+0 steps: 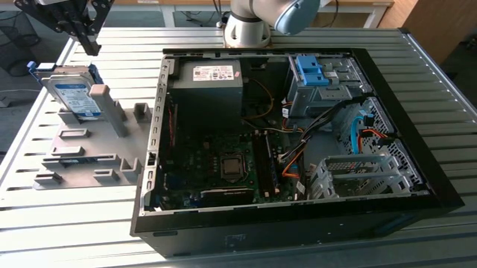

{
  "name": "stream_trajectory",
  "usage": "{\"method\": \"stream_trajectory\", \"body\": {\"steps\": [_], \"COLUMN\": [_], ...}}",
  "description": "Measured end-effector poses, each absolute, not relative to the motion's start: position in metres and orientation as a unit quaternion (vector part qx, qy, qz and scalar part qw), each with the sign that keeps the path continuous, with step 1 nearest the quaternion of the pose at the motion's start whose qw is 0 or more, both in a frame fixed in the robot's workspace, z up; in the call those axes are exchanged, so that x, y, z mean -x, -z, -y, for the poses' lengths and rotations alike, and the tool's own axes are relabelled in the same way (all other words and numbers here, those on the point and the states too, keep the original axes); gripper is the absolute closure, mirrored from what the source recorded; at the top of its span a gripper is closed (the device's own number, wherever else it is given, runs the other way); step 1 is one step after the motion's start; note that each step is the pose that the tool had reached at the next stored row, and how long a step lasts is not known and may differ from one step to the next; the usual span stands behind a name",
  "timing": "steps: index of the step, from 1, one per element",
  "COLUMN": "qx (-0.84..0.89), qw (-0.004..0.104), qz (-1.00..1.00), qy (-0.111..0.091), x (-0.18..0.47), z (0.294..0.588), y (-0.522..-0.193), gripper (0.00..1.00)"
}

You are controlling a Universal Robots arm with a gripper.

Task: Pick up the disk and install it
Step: 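Reach for the disk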

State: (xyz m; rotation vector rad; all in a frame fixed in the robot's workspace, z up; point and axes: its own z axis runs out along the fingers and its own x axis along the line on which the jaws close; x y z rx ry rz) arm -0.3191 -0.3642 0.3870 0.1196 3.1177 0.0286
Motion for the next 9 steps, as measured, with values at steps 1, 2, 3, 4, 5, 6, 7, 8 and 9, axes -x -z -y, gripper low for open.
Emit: {"method": "stream_trajectory", "body": {"steps": [1,2,3,4,5,6,7,8,9], "qx": [-0.038,-0.038,-0.038,-0.038,-0.038,-0.038,-0.038,-0.038,-0.038], "qw": [0.011,0.011,0.011,0.011,0.011,0.011,0.011,0.011,0.011], "qz": [-0.999,-0.999,-0.999,-0.999,-0.999,-0.999,-0.999,-0.999,-0.999], "qy": [-0.009,-0.009,-0.009,-0.009,-0.009,-0.009,-0.009,-0.009,-0.009], "x": [0.320,0.321,0.322,0.325,0.328,0.331,0.336,0.340,0.343], "z": [0.364,0.364,0.364,0.364,0.364,0.364,0.364,0.364,0.364], "y": [-0.387,-0.387,-0.387,-0.387,-0.387,-0.387,-0.387,-0.387,-0.387], "gripper": [0.89,0.89,0.89,0.89,0.89,0.89,0.89,0.89,0.89]}}
